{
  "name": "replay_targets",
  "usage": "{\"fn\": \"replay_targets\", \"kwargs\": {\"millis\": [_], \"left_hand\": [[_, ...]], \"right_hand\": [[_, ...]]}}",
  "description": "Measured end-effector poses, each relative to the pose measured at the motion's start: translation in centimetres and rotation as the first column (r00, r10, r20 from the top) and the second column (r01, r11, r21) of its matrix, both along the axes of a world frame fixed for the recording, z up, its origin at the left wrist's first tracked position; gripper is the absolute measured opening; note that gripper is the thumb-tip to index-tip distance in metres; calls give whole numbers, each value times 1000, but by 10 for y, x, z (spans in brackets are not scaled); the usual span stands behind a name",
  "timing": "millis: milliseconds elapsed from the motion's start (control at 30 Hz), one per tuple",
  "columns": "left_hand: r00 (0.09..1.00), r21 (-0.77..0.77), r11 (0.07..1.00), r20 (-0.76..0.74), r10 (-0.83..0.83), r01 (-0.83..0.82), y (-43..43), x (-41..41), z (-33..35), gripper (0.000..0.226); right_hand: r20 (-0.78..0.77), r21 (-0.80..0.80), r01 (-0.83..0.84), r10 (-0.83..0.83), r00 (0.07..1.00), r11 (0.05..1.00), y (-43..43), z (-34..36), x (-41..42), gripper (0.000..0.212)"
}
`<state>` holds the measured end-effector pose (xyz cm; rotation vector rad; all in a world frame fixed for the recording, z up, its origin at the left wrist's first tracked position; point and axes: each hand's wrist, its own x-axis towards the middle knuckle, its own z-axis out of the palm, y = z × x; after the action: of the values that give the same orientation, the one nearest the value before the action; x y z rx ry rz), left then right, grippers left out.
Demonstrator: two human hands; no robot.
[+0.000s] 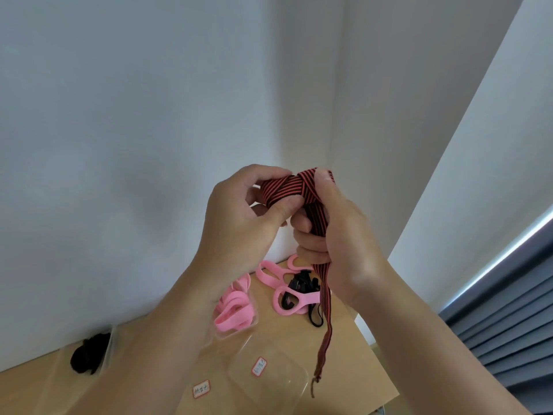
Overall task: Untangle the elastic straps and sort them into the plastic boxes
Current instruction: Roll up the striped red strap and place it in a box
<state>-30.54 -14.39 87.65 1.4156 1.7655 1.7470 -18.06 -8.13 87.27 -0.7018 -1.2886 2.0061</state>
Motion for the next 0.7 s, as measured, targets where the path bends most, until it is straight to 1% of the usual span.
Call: {"fn": "replay_targets", "kwargs": {"millis": [67, 133, 167, 267, 333, 433, 500, 567, 600, 633, 667, 700], "left_hand": [[981, 55, 997, -180, 67, -58, 1, 0, 0, 27], [913, 156, 984, -381, 146, -92, 2, -1, -2, 29], [871, 203, 975, -458, 179, -93, 3, -3, -2, 29], [741, 290, 954, -624, 248, -76, 1, -11, -4, 28], [681, 309, 950, -684, 262, -54, -2, -18, -7, 22], [673, 309, 951, -698, 244, -24, -4, -24, -10, 17], [659, 310, 951, -715, 233, 1, -4, -21, -9, 21], [655, 274, 961, -733, 180, 43, -5, -17, -8, 28], [679, 233, 970, -723, 125, 70, -6, -17, -8, 29], [747, 180, 980, -663, 54, 88, -8, -15, -9, 31], [847, 120, 989, -531, -10, 87, -10, -13, -9, 34], [942, 49, 997, -334, -40, 60, -13, -11, -7, 36]], "right_hand": [[-19, -84, 2, -3, 1000, 996, 1, 1, -1, 55], [-6, -139, -1, 0, 1000, 990, 2, 1, -2, 58], [3, -161, -13, 13, 1000, 987, 2, 1, -3, 59], [50, -233, -77, 91, 995, 970, 4, 4, 0, 70], [102, -257, -105, 135, 986, 961, 6, 6, 2, 73], [153, -252, -125, 167, 974, 960, 7, 7, -1, 68], [153, -249, -115, 156, 976, 962, 6, 6, -6, 54], [140, -230, -81, 115, 983, 970, 4, 4, -10, 40], [135, -199, -64, 92, 987, 978, 4, 3, -11, 37], [128, -155, -47, 68, 989, 987, 4, 2, -11, 36], [116, -107, -32, 45, 992, 994, 4, 1, -10, 35], [96, -63, -17, 23, 995, 998, 5, 0, -10, 34]]}}
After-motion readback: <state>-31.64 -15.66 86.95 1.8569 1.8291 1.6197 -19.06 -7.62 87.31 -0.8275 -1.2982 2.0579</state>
